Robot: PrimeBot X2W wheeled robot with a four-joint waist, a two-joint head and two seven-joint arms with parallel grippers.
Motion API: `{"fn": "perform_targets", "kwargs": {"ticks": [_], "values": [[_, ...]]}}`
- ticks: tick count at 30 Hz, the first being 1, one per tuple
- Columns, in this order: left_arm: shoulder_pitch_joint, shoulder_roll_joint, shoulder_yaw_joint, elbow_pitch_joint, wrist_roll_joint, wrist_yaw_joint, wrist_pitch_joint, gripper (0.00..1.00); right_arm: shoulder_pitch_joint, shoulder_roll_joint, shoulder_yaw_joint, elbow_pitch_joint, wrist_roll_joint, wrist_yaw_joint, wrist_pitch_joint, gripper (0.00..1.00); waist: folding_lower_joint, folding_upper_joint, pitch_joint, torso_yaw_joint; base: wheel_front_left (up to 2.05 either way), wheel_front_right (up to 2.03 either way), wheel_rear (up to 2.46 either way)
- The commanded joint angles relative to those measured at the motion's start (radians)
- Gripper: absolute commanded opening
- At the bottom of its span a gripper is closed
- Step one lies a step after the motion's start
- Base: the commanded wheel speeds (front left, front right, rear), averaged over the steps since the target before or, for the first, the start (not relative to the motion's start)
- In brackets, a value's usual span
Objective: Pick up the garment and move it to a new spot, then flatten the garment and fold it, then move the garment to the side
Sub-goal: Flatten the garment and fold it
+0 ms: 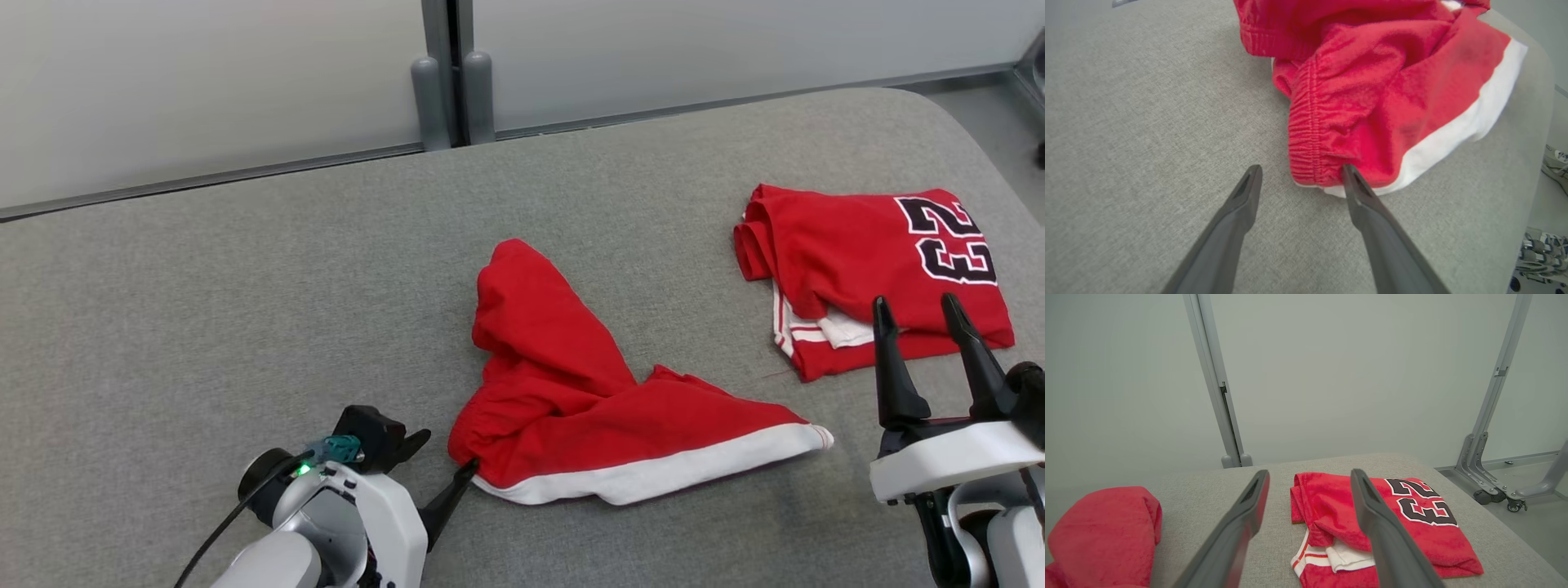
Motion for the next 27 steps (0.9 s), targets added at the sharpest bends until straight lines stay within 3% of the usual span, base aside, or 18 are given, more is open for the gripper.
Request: {"fn": "perform_targets", "kwargs": {"ticks": [1,9,10,13,19,27], "values": [[-0.03,0.012,-0.008,0.009,-0.002,-0.006,0.007,1.0,-0.013,-0.006,0.0,0.005,0.003,0.001,-0.011,1.0,0.0,0.0,0.024,-0.026,0.0,0.0,0.0],[-0.099,0.024,-0.081,0.065,-0.029,-0.016,0.018,1.0,-0.031,-0.002,0.017,0.033,0.011,0.001,-0.032,1.0,0.0,0.0,0.051,-0.059,0.0,0.0,0.0],[-0.106,0.026,-0.087,0.068,-0.033,-0.017,0.014,0.94,-0.031,-0.002,0.017,0.035,0.01,0.001,-0.033,1.0,0.0,0.0,0.052,-0.06,0.0,0.0,0.0],[-0.114,0.029,-0.103,0.073,-0.039,-0.016,-0.001,0.0,-0.028,-0.003,0.012,0.044,0.008,0.001,-0.04,1.0,0.0,0.0,0.047,-0.056,0.0,0.0,0.0],[-0.089,0.029,-0.095,0.059,-0.061,-0.007,-0.034,0.0,-0.011,-0.006,0.002,0.057,0.003,0.001,-0.04,1.0,0.0,0.0,0.014,-0.005,0.0,0.0,0.0],[0.003,0.051,-0.011,0.02,-0.166,0.072,-0.026,0.0,0.007,-0.019,0.007,0.053,0.004,0.001,-0.016,1.0,0.0,0.0,-0.023,0.132,0.0,0.0,0.0]]}}
